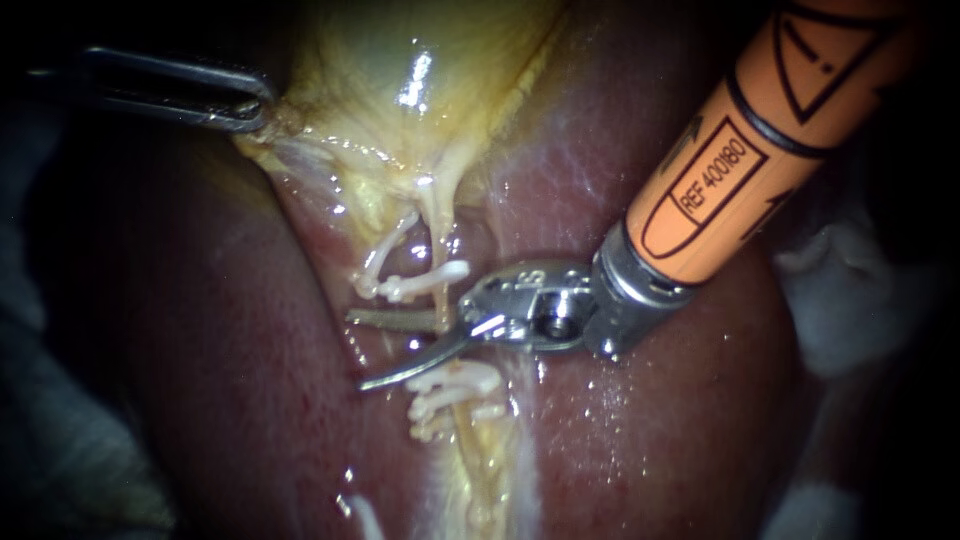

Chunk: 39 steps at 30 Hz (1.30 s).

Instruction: Go to the cutting position right tube

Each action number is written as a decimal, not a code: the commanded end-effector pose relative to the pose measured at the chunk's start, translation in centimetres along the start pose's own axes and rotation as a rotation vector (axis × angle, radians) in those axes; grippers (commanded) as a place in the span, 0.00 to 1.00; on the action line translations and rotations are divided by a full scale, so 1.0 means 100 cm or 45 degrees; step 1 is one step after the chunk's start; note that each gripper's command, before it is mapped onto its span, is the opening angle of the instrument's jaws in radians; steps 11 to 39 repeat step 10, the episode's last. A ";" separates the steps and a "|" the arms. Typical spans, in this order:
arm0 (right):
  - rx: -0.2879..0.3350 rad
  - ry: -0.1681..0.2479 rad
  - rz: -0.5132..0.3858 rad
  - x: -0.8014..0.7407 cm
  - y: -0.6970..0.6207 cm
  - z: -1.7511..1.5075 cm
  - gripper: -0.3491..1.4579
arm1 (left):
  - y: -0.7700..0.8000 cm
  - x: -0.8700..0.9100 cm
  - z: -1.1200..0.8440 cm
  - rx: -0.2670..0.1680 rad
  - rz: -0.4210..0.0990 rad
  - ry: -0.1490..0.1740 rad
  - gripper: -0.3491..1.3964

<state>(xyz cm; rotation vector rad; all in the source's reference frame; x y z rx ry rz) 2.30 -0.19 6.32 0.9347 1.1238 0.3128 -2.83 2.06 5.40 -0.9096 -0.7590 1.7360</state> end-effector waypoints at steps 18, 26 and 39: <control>0.004 0.000 0.028 -0.0001 0.0001 0.0000 0.91 | 0.0000 0.0000 0.0000 -0.001 0.000 0.000 0.00; 0.004 0.000 0.028 -0.0001 0.0001 0.0000 0.91 | 0.0000 0.0000 0.0000 -0.001 0.000 0.000 0.00; 0.004 0.000 0.028 -0.0001 0.0001 0.0000 0.91 | 0.0000 0.0000 0.0000 -0.001 0.000 0.000 0.00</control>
